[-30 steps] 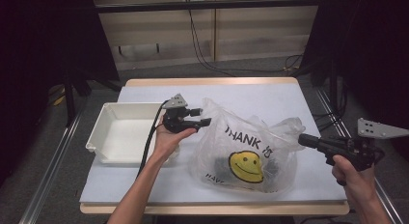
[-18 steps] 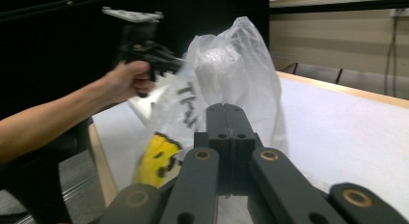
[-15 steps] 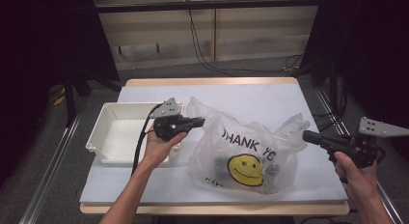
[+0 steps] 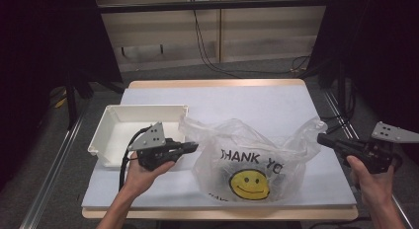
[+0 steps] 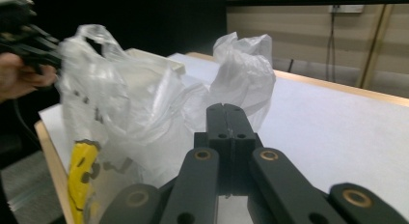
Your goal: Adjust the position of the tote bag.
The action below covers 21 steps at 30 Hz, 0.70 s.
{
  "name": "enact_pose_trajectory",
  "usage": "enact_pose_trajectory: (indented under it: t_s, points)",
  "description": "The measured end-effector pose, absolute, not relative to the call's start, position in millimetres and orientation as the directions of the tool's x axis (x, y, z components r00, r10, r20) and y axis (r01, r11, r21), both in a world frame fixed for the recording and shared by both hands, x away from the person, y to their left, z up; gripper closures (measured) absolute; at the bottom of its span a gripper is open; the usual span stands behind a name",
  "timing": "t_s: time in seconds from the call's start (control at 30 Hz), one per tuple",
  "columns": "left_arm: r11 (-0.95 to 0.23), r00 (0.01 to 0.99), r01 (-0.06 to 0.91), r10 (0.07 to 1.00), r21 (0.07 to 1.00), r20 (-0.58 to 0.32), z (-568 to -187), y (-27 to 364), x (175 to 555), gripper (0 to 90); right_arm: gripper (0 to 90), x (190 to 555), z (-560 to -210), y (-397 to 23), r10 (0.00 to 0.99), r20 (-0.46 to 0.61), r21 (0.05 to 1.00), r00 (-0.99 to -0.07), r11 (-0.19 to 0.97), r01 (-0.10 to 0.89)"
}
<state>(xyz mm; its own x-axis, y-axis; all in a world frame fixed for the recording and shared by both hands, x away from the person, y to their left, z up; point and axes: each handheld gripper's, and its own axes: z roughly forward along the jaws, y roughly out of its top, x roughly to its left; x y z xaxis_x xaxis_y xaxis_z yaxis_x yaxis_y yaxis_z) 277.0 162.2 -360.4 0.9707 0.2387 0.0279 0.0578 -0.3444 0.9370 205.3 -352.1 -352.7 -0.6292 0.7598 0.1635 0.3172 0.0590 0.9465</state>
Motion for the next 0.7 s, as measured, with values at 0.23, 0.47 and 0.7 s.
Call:
enact_pose_trajectory:
  t_s: [0.23, 0.47, 0.7]
  points:
    - [-0.400, 0.975, 0.041, 0.218, 0.916, 0.051, -368.5, 175.3, 245.6, 90.0, 90.0, 196.8, -351.9, -355.7, 0.778, 0.154, 0.944, -0.609, 0.067, 0.324]
    - [-0.517, 0.985, 0.045, 0.164, 0.855, 0.047, -398.3, 170.0, 233.9, 90.0, 90.0, 190.6, -373.0, -349.3, 0.771, 0.153, 0.921, -0.618, 0.115, 0.372]
    - [-0.613, 0.982, 0.059, 0.176, 0.788, 0.063, -426.8, 163.6, 232.6, 90.0, 90.0, 185.9, -388.9, -346.4, 0.764, 0.167, 0.896, -0.624, 0.146, 0.419]
